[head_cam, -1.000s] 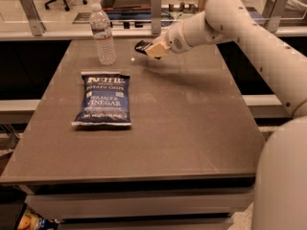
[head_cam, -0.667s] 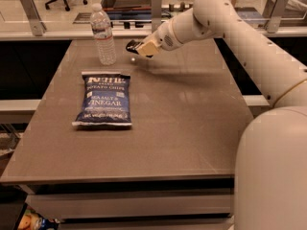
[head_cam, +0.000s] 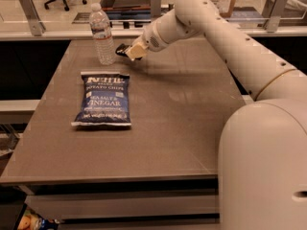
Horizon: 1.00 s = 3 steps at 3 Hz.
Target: Move rxbar chocolate near water bottle
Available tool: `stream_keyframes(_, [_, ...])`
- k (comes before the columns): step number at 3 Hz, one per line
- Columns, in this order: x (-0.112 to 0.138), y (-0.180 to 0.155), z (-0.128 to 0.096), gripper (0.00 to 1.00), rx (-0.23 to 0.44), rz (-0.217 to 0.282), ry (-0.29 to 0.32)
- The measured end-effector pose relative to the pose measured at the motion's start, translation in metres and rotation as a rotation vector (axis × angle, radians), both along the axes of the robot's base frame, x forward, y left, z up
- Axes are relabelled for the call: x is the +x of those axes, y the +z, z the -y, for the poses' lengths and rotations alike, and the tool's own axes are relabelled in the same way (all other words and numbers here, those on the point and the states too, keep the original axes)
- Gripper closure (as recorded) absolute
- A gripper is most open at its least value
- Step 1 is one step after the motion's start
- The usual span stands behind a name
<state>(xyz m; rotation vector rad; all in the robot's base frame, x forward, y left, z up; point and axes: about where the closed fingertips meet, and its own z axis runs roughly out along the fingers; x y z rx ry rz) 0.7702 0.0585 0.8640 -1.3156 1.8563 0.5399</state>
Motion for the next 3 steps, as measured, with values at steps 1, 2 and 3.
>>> stream_keyframes(1, [-0.0013, -0.0057, -0.0037, 0.85, -0.006, -0.007, 0.005])
stream_keyframes(2, [-0.0016, -0.0081, -0.0067, 0.61, -0.007, -0.01, 0.009])
stream_keyframes(3, [-0.0019, -0.0106, -0.0094, 0.38, -0.007, -0.014, 0.013])
